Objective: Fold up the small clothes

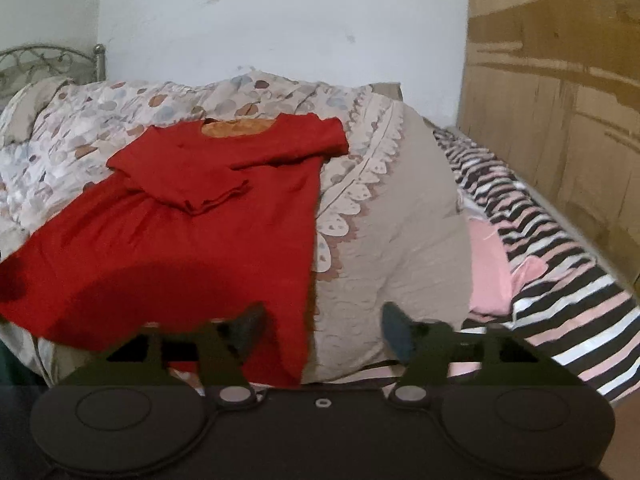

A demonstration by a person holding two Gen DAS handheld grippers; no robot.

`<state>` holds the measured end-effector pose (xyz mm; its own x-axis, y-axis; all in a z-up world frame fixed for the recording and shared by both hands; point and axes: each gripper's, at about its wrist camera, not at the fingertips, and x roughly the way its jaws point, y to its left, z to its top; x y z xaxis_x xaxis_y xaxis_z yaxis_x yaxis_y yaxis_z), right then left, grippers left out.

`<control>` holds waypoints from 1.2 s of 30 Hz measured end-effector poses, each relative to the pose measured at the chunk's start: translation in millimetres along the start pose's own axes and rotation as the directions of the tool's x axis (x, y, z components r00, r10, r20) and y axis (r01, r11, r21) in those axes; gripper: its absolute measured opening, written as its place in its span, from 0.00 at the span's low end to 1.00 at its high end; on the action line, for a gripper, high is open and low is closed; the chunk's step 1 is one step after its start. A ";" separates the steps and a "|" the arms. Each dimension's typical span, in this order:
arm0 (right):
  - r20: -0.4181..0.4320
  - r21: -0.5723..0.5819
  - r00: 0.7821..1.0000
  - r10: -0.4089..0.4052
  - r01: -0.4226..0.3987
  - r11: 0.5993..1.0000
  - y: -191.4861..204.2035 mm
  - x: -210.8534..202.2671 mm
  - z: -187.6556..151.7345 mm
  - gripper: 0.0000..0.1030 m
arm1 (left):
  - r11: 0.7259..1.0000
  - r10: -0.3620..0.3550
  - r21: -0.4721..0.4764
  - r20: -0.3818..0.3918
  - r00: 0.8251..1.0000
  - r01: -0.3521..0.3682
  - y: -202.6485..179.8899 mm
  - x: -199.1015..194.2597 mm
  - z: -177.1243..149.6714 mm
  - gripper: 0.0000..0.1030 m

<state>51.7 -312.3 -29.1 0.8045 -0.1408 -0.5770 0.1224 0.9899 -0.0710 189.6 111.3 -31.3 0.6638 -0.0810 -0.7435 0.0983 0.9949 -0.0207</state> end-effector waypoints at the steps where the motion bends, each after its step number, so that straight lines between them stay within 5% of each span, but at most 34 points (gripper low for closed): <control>1: 0.011 -0.026 1.000 0.004 -0.004 1.000 0.3 -2.8 -1.6 0.85 | 1.000 0.021 0.015 0.015 1.000 -0.022 -1.7 -2.4 0.3 1.00; 4: 0.011 -0.140 1.000 0.021 -0.019 0.990 7.0 -6.7 -6.0 0.99 | 0.996 0.061 0.057 0.050 0.997 -0.064 -11.1 -6.7 -1.0 1.00; 10: -0.003 -0.385 1.000 0.012 -0.012 0.923 34.5 -5.0 -15.6 0.99 | 0.987 0.033 0.154 0.066 0.997 -0.043 -36.4 -7.3 -7.5 1.00; 17: 0.030 -0.641 0.993 -0.117 0.109 0.759 70.7 26.0 -40.6 0.99 | 0.976 -0.077 0.209 0.034 0.996 0.069 -48.8 -10.3 -12.3 1.00; 21: 0.116 -0.733 0.977 -0.178 0.205 0.649 80.3 33.2 -51.0 0.99 | 0.969 -0.105 0.231 0.042 0.994 0.093 -49.1 -16.1 -17.7 1.00; 27: 0.232 -0.852 0.962 -0.147 0.274 0.445 88.5 29.6 -63.6 0.99 | 0.952 -0.140 0.279 0.018 0.990 0.130 -52.8 -18.0 -24.7 1.00; 29: 0.246 -0.873 0.965 -0.092 0.262 0.411 88.1 22.7 -61.1 0.88 | 0.943 -0.149 0.304 0.025 0.989 0.135 -54.9 -21.1 -28.0 1.00; 31: 0.239 -0.885 0.970 -0.049 0.238 0.401 87.0 16.4 -53.6 0.59 | 0.934 -0.160 0.331 0.040 0.986 0.138 -57.1 -25.3 -31.7 1.00; 36: 0.217 -0.917 0.976 0.031 0.192 0.351 85.4 10.5 -42.1 0.11 | 0.904 -0.256 0.378 0.101 0.961 0.201 -62.2 -41.8 -43.2 1.00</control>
<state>46.1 -228.6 -75.4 0.9147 -0.1099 -0.3890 -0.3350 0.3324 -0.8816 123.7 55.4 -27.9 0.6880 -0.3390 -0.6417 0.5024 0.8605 0.0840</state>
